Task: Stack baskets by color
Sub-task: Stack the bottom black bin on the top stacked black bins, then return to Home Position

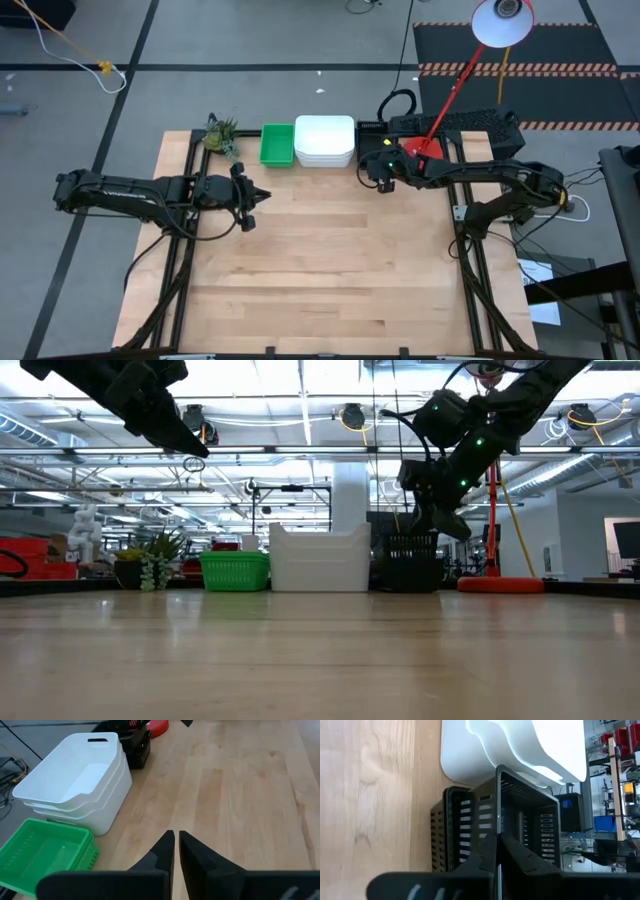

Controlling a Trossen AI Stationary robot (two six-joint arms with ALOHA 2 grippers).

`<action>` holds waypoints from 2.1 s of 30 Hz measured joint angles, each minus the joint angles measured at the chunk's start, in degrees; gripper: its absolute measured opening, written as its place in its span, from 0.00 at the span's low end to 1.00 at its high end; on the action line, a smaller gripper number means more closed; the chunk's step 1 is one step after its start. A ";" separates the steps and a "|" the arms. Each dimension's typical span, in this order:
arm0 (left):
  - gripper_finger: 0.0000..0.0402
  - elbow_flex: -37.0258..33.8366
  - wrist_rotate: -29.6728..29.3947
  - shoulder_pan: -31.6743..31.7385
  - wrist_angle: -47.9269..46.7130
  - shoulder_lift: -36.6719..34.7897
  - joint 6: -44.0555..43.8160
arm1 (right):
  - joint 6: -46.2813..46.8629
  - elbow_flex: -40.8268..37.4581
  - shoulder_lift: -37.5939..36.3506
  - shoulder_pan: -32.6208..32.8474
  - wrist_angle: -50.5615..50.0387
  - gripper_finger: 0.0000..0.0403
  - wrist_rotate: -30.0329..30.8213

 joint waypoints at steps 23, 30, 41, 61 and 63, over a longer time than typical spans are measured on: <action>0.07 0.00 0.02 -0.02 0.62 0.00 0.79 | 6.86 -0.48 0.56 -2.25 -1.48 0.19 -4.36; 0.07 0.00 0.00 -0.02 1.22 0.00 0.38 | 11.99 -0.48 -0.08 -2.03 -1.68 0.28 -4.24; 0.07 0.00 0.02 -0.04 1.35 0.00 0.42 | 27.58 -0.52 -7.42 6.22 -2.76 0.37 -3.41; 0.07 -9.51 1.77 -1.68 14.90 -3.73 1.11 | 45.91 -20.15 -31.38 30.40 3.41 0.03 -9.00; 0.07 -11.20 2.27 -1.68 16.73 -4.86 1.81 | 45.65 -23.71 -34.49 32.02 6.67 0.02 -10.20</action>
